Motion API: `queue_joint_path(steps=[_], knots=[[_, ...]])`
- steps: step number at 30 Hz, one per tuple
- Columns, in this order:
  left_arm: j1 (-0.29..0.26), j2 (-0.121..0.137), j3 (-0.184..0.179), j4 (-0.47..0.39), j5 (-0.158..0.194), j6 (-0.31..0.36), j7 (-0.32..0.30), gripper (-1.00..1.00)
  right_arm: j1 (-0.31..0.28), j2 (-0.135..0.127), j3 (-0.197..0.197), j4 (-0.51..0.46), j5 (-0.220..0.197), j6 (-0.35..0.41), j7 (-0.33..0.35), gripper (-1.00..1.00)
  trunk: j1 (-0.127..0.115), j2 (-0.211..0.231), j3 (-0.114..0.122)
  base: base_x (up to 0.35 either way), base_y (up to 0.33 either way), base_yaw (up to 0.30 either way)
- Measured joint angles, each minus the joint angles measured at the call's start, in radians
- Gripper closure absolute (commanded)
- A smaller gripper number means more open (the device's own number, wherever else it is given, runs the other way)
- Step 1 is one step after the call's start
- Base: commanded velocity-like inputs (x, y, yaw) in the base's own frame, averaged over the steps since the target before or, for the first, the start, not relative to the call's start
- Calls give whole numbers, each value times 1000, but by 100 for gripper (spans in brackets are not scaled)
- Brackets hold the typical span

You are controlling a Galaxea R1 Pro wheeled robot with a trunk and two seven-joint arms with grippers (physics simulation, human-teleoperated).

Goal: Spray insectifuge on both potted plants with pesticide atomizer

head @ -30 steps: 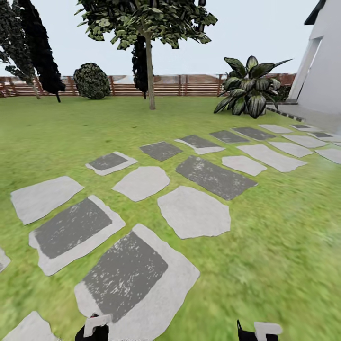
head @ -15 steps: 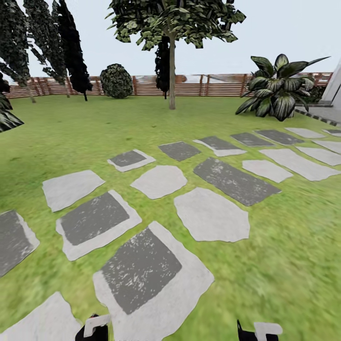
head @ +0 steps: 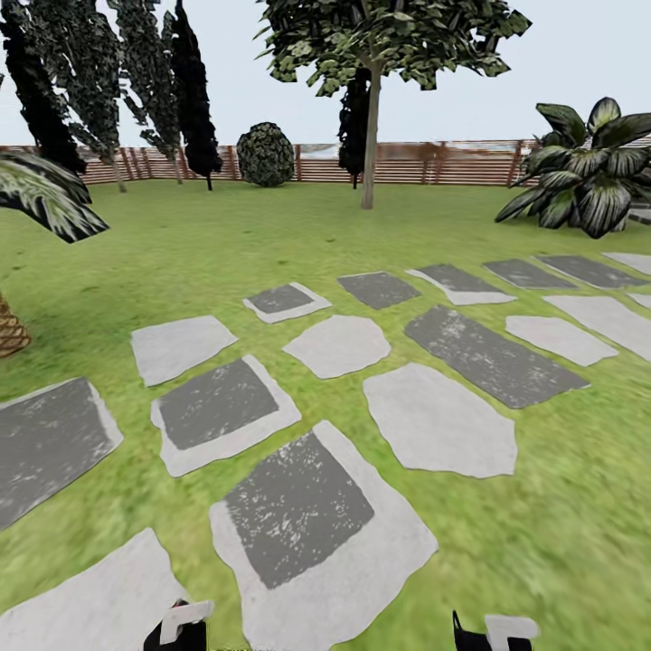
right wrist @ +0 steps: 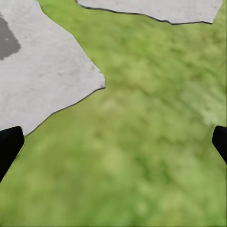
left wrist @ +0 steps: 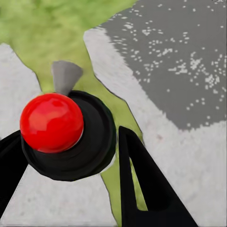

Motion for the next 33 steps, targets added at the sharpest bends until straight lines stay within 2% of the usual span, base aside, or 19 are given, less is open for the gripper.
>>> queue_joint_path(steps=[22,33], knots=[[0,0,0,-1,1,-1,0,100,0,0,0,0,0,0,0,-100,0,0,0,-2,0,271],[0,0,0,0,1,-1,0,100,0,0,0,0,0,0,0,-100,1,0,0,-276,0,271]])
